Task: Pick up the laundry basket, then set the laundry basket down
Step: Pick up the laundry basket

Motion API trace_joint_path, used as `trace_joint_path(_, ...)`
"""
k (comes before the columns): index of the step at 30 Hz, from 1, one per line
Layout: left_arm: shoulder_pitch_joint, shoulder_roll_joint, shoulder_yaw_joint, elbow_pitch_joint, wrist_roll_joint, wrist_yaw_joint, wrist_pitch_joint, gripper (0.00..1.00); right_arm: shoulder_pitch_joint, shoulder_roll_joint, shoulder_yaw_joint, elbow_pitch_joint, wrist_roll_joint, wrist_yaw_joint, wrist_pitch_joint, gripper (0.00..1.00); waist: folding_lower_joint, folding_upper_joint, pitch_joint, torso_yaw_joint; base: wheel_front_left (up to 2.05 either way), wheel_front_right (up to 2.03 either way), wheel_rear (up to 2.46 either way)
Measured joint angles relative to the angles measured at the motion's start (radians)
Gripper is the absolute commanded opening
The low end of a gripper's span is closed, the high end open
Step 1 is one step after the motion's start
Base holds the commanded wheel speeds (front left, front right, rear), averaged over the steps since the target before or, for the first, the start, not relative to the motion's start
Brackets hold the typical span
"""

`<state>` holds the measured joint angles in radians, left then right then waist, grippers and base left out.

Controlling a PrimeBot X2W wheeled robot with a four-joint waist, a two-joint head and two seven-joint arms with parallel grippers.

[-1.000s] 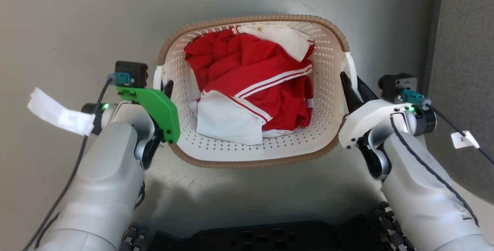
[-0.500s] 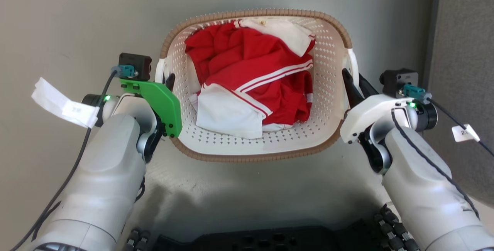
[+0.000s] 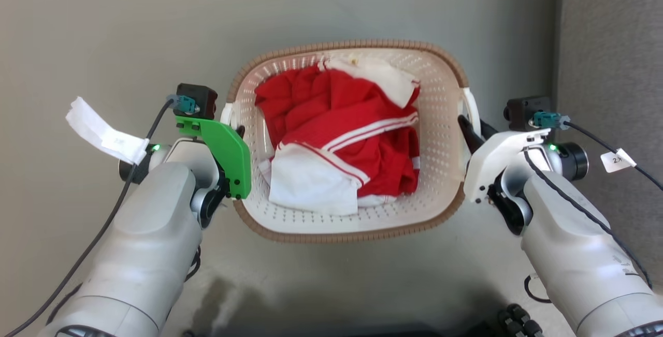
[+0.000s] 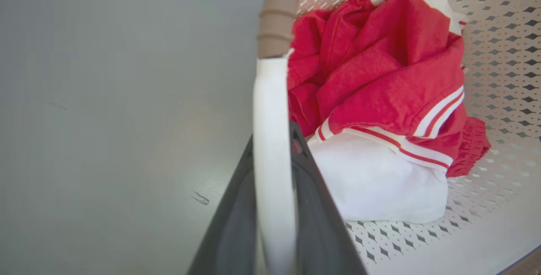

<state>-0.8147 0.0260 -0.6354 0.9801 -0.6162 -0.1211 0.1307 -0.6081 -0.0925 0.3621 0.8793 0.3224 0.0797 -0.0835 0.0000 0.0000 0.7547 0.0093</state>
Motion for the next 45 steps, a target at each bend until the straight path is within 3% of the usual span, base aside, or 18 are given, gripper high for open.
trace_joint_path(25,0.088,0.012,-0.090,0.013,-0.226,0.007,0.212,0.00,-0.003,0.030,0.053,0.199,0.083,0.035,0.229,0.00,-0.0001,0.0000,-0.307,-0.035,0.00,0.00,0.00)
trace_joint_path(45,0.162,0.008,-0.089,0.072,-0.322,0.007,0.318,0.00,0.007,0.047,0.069,0.277,0.157,0.052,0.350,0.00,-0.0001,0.0000,-0.521,-0.045,0.00,0.00,0.00)
